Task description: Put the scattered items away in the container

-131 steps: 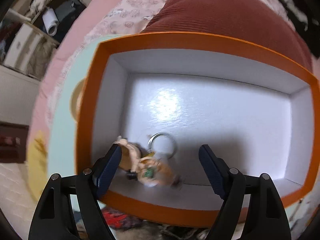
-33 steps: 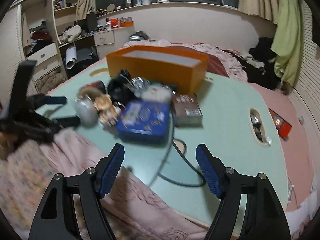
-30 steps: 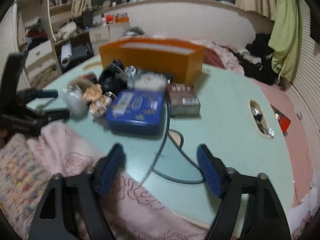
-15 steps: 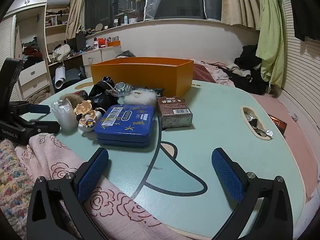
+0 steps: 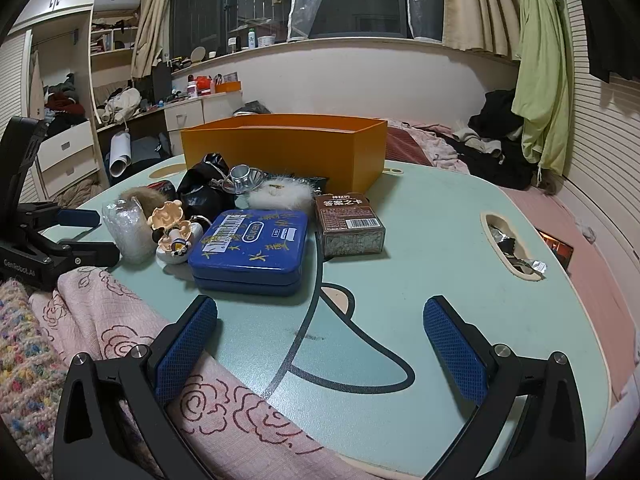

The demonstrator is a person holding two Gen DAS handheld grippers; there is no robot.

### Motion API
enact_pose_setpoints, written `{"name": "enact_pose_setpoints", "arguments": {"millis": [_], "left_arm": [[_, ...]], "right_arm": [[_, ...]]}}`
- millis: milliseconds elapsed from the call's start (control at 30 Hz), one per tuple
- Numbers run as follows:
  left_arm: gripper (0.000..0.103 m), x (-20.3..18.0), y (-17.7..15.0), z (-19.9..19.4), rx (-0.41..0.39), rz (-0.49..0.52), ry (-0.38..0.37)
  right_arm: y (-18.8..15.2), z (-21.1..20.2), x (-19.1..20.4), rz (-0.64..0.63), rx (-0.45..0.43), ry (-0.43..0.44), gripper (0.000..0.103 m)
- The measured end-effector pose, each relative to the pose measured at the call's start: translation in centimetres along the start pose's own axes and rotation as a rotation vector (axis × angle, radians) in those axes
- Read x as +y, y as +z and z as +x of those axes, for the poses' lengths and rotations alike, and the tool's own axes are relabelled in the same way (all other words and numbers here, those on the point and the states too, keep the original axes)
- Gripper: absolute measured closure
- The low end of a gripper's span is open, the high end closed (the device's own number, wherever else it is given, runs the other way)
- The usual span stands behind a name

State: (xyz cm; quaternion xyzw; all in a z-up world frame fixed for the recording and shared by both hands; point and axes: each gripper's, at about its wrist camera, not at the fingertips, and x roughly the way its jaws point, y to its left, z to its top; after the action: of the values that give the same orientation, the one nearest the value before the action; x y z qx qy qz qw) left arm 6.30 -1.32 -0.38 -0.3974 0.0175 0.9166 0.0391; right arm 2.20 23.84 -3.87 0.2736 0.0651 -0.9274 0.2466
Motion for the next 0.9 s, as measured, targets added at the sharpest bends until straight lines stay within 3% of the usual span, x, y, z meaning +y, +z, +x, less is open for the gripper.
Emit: {"name": "enact_pose_setpoints", "arguments": {"millis": [900], "left_arm": [[0.0,0.33,-0.68,0.04,-0.077,0.04,-0.042]], "right_arm": [[0.36,0.21,-0.84,-0.009,-0.02,0.014,0.0]]}}
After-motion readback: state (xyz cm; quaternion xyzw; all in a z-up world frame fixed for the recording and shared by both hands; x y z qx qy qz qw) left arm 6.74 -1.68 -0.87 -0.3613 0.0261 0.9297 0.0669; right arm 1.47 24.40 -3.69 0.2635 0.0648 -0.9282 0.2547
